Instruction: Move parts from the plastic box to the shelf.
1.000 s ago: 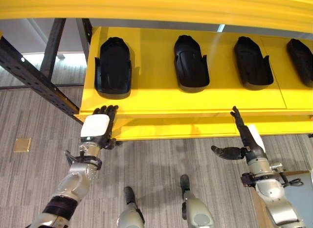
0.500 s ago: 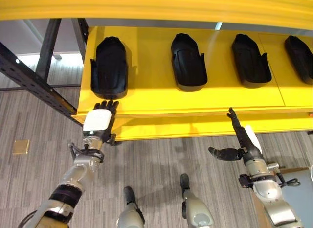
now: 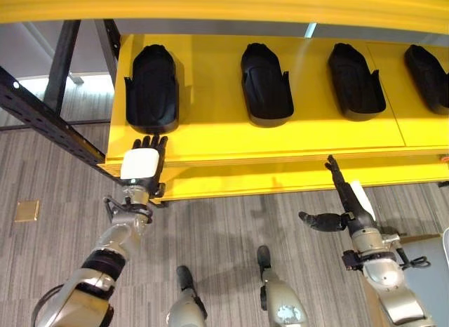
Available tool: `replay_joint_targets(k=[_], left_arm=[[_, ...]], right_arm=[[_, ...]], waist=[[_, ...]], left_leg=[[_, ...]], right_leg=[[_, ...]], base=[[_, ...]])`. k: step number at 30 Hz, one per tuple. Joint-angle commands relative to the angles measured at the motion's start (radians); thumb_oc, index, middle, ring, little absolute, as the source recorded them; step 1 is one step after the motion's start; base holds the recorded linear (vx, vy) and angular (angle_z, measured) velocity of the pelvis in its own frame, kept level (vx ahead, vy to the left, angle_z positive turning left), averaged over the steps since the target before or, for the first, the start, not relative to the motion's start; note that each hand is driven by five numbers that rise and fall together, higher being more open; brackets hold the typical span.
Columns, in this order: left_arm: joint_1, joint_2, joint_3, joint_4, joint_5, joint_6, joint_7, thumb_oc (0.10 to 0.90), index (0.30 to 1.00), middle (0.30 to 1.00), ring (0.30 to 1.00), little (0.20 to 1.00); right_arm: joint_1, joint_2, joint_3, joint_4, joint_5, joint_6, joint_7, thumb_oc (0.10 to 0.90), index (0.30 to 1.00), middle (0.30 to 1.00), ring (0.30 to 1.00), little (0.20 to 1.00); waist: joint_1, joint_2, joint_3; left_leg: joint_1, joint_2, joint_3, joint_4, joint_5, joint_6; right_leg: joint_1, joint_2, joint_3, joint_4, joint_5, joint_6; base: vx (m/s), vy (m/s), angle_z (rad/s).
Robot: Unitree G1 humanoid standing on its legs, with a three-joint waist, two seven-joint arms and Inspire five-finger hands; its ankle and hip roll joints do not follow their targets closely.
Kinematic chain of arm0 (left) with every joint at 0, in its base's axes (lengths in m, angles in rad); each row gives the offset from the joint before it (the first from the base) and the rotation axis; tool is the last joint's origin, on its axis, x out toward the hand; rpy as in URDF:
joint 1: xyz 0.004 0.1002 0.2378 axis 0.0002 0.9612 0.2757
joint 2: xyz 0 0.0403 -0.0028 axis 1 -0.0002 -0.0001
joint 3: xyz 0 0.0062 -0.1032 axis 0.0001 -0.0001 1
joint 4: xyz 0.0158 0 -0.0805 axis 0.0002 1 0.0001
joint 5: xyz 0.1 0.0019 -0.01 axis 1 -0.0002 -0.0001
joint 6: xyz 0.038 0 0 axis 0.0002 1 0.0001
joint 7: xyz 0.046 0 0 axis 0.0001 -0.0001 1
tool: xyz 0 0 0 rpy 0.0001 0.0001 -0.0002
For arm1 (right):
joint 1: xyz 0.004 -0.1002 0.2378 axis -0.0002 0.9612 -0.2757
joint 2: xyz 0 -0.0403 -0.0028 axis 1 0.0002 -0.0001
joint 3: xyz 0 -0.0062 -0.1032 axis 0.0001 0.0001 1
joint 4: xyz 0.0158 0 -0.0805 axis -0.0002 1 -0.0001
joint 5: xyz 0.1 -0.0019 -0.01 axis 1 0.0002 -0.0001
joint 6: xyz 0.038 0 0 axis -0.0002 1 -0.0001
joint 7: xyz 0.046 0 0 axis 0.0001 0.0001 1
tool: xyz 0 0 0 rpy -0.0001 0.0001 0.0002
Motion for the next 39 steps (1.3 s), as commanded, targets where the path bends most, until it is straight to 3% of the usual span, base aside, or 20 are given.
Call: replay_joint_targets(k=[1,27,39], left_arm=[[-0.077,0.003,-0.009,0.097,-0.044,0.004,-0.015,0.900,1.000,1.000,1.000,1.000],[-0.158,0.016,-0.045,0.158,-0.064,0.008,-0.008,0.900,1.000,1.000,1.000,1.000],[-0.132,-0.008,-0.052,0.144,-0.064,-0.001,-0.013,0.900,1.000,1.000,1.000,1.000]], right_arm=[[-0.032,-0.056,-0.017,-0.131,0.035,-0.103,-0.046,0.900,1.000,1.000,1.000,1.000],[-0.027,-0.068,-0.012,-0.136,0.042,-0.108,-0.049,0.900,1.000,1.000,1.000,1.000],[-0.022,-0.076,-0.013,-0.141,0.038,-0.109,-0.047,0.900,1.000,1.000,1.000,1.000]], waist=[[-0.026,-0.017,-0.042],[-0.042,-0.025,-0.037],[-0.041,-0.028,-0.034]], left_leg=[[-0.076,0.037,-0.065,0.140,-0.037,-0.003],[-0.104,0.036,-0.059,0.185,-0.059,0.002],[-0.108,0.041,-0.060,0.195,-0.063,0.001]], right_leg=[[-0.024,-0.046,-0.022,0.124,-0.064,0.025],[-0.058,-0.049,0.003,0.148,-0.066,0.028],[-0.064,-0.044,0.010,0.157,-0.068,0.026]], base=[[0.00,0.000,0.00],[0.00,0.001,0.00],[0.00,-0.001,-0.02]])
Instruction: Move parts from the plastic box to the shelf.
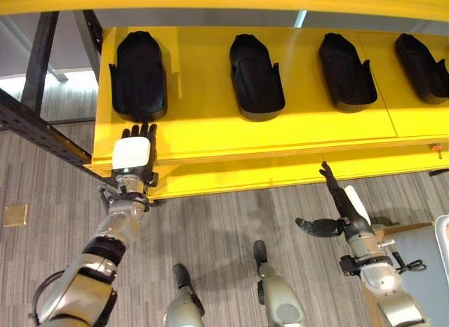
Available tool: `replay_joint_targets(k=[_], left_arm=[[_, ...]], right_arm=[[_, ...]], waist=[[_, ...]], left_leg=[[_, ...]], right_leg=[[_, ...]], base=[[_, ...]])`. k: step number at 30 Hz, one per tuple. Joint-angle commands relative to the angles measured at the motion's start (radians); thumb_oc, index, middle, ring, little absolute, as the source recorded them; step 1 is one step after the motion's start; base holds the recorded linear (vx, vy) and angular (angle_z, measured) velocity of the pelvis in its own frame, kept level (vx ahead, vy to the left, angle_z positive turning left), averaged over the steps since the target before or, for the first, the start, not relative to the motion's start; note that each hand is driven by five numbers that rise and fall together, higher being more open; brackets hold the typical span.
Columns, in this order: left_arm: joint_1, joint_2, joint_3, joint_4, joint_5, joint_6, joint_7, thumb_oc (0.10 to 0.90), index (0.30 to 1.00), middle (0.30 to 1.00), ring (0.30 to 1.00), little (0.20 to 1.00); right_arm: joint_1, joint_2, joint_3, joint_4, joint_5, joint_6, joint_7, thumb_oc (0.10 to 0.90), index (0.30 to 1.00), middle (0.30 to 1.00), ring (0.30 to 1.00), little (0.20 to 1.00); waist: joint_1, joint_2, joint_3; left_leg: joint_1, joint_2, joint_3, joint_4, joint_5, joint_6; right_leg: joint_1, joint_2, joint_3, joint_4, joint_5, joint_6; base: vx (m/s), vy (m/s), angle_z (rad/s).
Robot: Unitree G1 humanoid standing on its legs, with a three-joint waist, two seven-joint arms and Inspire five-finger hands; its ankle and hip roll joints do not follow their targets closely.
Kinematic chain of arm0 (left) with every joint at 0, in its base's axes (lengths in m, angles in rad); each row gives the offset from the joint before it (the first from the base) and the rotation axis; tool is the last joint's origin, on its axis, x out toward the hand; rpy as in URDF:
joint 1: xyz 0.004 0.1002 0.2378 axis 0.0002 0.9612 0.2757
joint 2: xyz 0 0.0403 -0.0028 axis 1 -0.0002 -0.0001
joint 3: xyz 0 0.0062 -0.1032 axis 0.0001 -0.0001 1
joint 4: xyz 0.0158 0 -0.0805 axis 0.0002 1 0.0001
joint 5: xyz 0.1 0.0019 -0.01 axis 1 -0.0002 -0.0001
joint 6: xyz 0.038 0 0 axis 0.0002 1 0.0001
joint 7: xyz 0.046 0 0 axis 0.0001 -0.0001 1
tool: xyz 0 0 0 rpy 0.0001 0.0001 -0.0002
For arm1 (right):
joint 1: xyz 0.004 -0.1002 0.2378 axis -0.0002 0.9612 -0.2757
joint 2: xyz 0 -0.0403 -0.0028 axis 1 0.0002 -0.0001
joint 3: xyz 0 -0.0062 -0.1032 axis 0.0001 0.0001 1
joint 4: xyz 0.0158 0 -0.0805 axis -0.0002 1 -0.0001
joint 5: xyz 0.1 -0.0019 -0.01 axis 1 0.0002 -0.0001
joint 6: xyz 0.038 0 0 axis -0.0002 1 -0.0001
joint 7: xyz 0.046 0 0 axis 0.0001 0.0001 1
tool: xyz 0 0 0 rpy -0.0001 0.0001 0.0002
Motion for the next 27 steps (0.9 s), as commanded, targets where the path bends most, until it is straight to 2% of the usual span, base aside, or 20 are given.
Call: replay_joint_targets(k=[1,6,10,19,25,27], left_arm=[[-0.018,-0.023,-0.036,0.033,-0.031,-0.031,-0.040,0.900,1.000,1.000,1.000,1.000],[0.063,-0.048,-0.022,-0.045,-0.031,-0.050,-0.046,0.900,1.000,1.000,1.000,1.000],[0.189,-0.070,-0.011,-0.189,-0.027,-0.091,-0.082,0.900,1.000,1.000,1.000,1.000],[0.344,-0.073,0.011,-0.358,-0.065,-0.146,-0.144,0.900,1.000,1.000,1.000,1.000],[0.434,-0.064,0.022,-0.461,-0.096,-0.184,-0.181,0.900,1.000,1.000,1.000,1.000],[0.448,-0.066,0.019,-0.478,-0.106,-0.192,-0.188,0.900,1.000,1.000,1.000,1.000]], right_arm=[[-0.048,-0.063,-0.049,-0.139,0.036,-0.106,-0.046,0.900,1.000,1.000,1.000,1.000],[-0.063,-0.057,-0.046,-0.122,0.022,-0.095,-0.050,0.900,1.000,1.000,1.000,1.000],[-0.106,-0.061,-0.036,-0.084,-0.058,-0.059,-0.064,0.900,1.000,1.000,1.000,1.000],[-0.201,-0.069,-0.001,-0.029,-0.163,-0.025,-0.088,0.900,1.000,1.000,1.000,1.000],[-0.267,-0.110,0.001,0.000,-0.367,0.025,-0.137,0.900,1.000,1.000,1.000,1.000],[-0.290,-0.112,0.009,0.017,-0.401,0.035,-0.149,0.900,1.000,1.000,1.000,1.000]], waist=[[-0.016,-0.014,-0.035],[-0.004,-0.011,-0.030],[0.019,-0.002,-0.025],[0.048,0.010,-0.021],[0.072,0.021,-0.015],[0.077,0.023,-0.013]], left_leg=[[-0.072,0.033,-0.081,0.151,-0.042,0.000],[-0.068,0.033,-0.085,0.145,-0.040,0.000],[-0.061,0.029,-0.095,0.135,-0.035,0.002],[-0.048,0.022,-0.109,0.113,-0.028,0.008],[-0.047,0.015,-0.125,0.109,-0.027,0.015],[-0.048,0.013,-0.130,0.109,-0.026,0.017]], right_leg=[[-0.018,-0.046,-0.018,0.131,-0.059,0.025],[-0.012,-0.046,-0.023,0.132,-0.060,0.021],[0.003,-0.049,-0.033,0.129,-0.063,0.018],[0.026,-0.053,-0.052,0.121,-0.064,0.013],[0.038,-0.055,-0.067,0.122,-0.068,0.010],[0.041,-0.056,-0.072,0.122,-0.068,0.010]], base=[[0.00,0.000,0.00],[0.00,0.000,0.00],[0.00,-0.008,0.00],[-0.01,-0.023,0.07],[-0.01,-0.031,0.09],[-0.01,-0.028,0.11]])
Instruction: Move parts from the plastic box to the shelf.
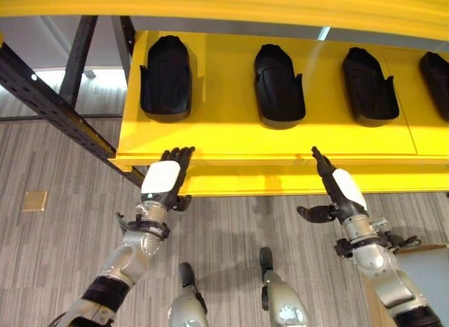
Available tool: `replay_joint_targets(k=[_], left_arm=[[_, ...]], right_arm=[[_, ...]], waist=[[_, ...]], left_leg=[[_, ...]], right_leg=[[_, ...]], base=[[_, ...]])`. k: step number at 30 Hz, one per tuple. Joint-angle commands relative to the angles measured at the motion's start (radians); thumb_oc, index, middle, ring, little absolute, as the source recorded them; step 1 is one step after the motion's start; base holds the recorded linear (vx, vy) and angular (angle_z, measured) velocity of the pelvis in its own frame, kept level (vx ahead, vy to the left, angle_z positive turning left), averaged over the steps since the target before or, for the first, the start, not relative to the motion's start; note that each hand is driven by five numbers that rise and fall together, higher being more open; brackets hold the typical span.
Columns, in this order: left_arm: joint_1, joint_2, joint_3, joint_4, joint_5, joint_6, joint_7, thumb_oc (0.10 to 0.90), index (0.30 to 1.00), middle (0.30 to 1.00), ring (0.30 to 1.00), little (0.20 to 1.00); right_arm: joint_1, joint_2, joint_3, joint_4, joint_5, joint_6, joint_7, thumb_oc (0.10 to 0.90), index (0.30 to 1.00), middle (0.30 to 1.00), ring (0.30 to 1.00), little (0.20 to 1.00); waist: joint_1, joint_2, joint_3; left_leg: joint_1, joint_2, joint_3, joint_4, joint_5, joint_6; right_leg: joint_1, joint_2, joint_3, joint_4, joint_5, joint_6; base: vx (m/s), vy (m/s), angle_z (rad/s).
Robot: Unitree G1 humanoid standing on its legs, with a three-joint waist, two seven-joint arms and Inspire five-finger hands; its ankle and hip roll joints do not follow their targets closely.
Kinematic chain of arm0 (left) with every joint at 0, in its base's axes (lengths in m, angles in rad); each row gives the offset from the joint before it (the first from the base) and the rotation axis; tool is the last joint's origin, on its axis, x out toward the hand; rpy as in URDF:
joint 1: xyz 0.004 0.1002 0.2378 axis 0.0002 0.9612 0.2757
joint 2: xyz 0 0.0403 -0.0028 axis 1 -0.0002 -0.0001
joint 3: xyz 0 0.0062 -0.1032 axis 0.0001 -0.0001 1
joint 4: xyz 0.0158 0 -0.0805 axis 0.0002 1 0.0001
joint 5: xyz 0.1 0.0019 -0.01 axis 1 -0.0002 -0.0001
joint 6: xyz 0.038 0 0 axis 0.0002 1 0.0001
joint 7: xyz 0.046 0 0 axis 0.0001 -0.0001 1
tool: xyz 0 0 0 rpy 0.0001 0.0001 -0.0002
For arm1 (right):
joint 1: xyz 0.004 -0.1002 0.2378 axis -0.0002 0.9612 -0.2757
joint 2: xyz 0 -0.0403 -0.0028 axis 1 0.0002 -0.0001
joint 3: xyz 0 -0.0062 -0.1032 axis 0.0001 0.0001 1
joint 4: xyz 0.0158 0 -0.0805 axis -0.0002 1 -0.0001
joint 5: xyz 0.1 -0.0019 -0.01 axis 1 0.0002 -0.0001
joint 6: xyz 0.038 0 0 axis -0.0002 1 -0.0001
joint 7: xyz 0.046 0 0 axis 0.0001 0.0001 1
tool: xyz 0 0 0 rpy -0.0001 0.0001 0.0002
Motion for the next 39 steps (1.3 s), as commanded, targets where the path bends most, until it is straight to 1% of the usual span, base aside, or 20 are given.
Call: replay_joint_targets(k=[1,13,22,29,36,39], left_arm=[[0.076,-0.022,-0.042,0.003,-0.067,-0.056,-0.064,0.900,1.000,1.000,1.000,1.000],[0.090,-0.005,-0.041,-0.005,-0.042,-0.054,-0.072,0.900,1.000,1.000,1.000,1.000],[0.100,0.010,-0.030,-0.030,-0.031,-0.054,-0.072,0.900,1.000,1.000,1.000,1.000],[0.111,0.022,-0.006,-0.059,-0.039,-0.054,-0.078,0.900,1.000,1.000,1.000,1.000],[0.123,0.027,-0.010,-0.058,-0.056,-0.056,-0.091,0.900,1.000,1.000,1.000,1.000],[0.127,0.036,-0.011,-0.064,-0.059,-0.058,-0.098,0.900,1.000,1.000,1.000,1.000]], right_arm=[[-0.122,-0.054,-0.047,-0.048,-0.084,-0.021,-0.094,0.900,1.000,1.000,1.000,1.000],[-0.210,-0.048,0.012,0.059,-0.166,0.016,-0.104,0.900,1.000,1.000,1.000,1.000],[-0.265,-0.038,0.045,0.114,-0.183,0.036,-0.104,0.900,1.000,1.000,1.000,1.000],[-0.320,-0.055,0.071,0.134,-0.241,0.055,-0.090,0.900,1.000,1.000,1.000,1.000],[-0.378,-0.059,0.102,0.188,-0.226,0.062,-0.090,0.900,1.000,1.000,1.000,1.000],[-0.415,-0.076,0.128,0.214,-0.251,0.070,-0.078,0.900,1.000,1.000,1.000,1.000]], waist=[[0.010,-0.008,-0.030],[0.031,0.003,-0.022],[0.045,0.009,-0.016],[0.060,0.011,-0.011],[0.068,0.014,-0.005],[0.075,0.018,0.000]], left_leg=[[-0.074,0.018,-0.085,0.107,-0.025,0.014],[-0.085,0.013,-0.097,0.108,-0.022,0.019],[-0.096,0.010,-0.104,0.114,-0.021,0.021],[-0.106,0.007,-0.111,0.117,-0.020,0.022],[-0.113,0.005,-0.114,0.119,-0.019,0.024],[-0.119,0.003,-0.118,0.120,-0.018,0.024]], right_leg=[[-0.023,-0.050,-0.027,0.127,-0.058,0.008],[-0.020,-0.054,-0.043,0.123,-0.056,0.005],[-0.025,-0.055,-0.048,0.129,-0.057,0.003],[-0.030,-0.056,-0.052,0.131,-0.055,0.003],[-0.036,-0.056,-0.052,0.136,-0.054,0.002],[-0.043,-0.057,-0.053,0.141,-0.056,0.002]], base=[[-0.02,-0.026,0.04],[-0.01,-0.014,0.06],[0.00,-0.001,0.00],[0.00,-0.008,0.05],[0.00,-0.001,0.01],[0.00,0.000,0.00]])
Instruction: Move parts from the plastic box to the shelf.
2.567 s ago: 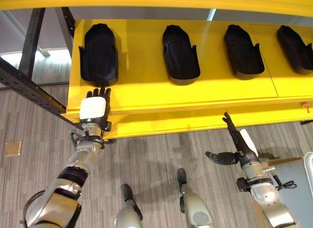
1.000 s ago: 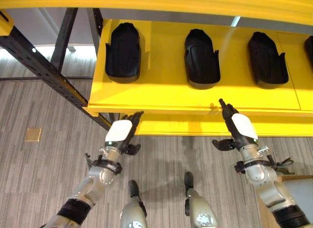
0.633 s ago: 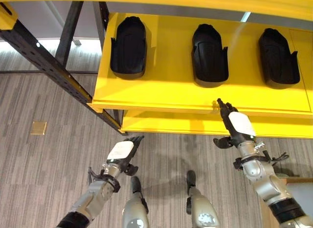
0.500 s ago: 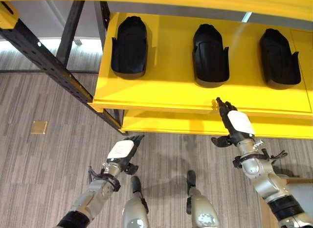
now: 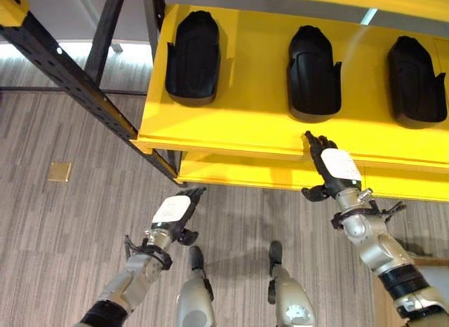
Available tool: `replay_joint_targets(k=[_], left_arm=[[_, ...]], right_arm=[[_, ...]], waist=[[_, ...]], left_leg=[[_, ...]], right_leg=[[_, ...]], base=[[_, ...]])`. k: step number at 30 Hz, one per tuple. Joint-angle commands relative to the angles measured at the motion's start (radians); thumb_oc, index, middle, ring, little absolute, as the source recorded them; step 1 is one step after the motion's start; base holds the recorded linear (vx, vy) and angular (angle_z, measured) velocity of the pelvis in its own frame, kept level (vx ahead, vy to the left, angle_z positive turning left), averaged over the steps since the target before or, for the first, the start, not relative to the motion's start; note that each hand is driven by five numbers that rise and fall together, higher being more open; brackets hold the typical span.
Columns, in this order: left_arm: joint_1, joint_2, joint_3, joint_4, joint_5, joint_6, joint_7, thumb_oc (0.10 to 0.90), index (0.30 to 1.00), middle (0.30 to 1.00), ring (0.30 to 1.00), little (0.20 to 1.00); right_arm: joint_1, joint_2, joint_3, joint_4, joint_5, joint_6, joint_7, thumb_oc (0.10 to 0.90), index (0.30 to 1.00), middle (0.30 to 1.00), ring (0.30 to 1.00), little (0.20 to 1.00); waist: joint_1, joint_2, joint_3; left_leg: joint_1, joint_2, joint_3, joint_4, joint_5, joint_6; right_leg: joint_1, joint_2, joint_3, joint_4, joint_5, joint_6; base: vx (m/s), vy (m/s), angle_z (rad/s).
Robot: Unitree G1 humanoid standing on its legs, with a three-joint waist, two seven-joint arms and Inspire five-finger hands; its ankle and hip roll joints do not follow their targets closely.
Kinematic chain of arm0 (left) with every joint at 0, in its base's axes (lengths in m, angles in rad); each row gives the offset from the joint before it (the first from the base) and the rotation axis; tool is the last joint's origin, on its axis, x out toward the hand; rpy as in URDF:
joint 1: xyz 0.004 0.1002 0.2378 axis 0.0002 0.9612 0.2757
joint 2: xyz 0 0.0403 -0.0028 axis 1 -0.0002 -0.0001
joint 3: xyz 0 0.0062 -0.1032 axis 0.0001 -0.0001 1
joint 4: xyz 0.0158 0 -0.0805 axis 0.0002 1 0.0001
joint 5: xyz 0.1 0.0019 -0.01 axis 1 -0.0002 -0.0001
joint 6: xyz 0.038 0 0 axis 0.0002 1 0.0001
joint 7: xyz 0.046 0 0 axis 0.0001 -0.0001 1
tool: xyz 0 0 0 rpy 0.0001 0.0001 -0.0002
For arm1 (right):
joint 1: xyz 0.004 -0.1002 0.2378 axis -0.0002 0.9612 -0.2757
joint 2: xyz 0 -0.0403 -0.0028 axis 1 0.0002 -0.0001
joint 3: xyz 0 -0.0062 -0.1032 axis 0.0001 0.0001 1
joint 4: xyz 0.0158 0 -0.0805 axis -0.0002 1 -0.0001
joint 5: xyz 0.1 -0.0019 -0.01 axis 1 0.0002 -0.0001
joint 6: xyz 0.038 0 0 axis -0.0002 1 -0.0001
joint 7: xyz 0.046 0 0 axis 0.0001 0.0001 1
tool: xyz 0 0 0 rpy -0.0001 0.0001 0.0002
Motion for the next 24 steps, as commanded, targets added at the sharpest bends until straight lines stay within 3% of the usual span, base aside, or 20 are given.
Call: replay_joint_targets(k=[1,8,24], left_arm=[[0.010,0.035,0.035,-0.089,-0.023,-0.039,0.024,0.900,1.000,1.000,1.000,1.000],[0.014,0.063,0.035,-0.114,-0.033,-0.042,0.015,0.900,1.000,1.000,1.000,1.000],[0.012,0.060,0.040,-0.105,-0.056,-0.038,0.013,0.900,1.000,1.000,1.000,1.000]], right_arm=[[-0.109,-0.072,0.021,-0.039,-0.031,-0.014,-0.050,0.900,1.000,1.000,1.000,1.000],[-0.216,-0.091,0.114,0.053,-0.043,-0.016,-0.017,0.900,1.000,1.000,1.000,1.000],[-0.264,-0.092,0.142,0.160,-0.022,0.005,-0.007,0.900,1.000,1.000,1.000,1.000]], waist=[[0.008,-0.026,-0.067],[0.026,-0.012,-0.049],[0.034,0.001,-0.034]], left_leg=[[-0.094,0.008,-0.067,0.120,-0.024,0.022],[-0.102,0.004,-0.069,0.116,-0.016,0.023],[-0.117,0.000,-0.075,0.116,-0.012,0.024]], right_leg=[[-0.058,-0.052,0.000,0.145,-0.049,0.001],[-0.070,-0.056,-0.004,0.151,-0.047,0.002],[-0.088,-0.061,-0.008,0.164,-0.050,0.001]], base=[[0.00,0.000,0.00],[-0.01,0.002,0.06],[0.00,0.000,0.00]])
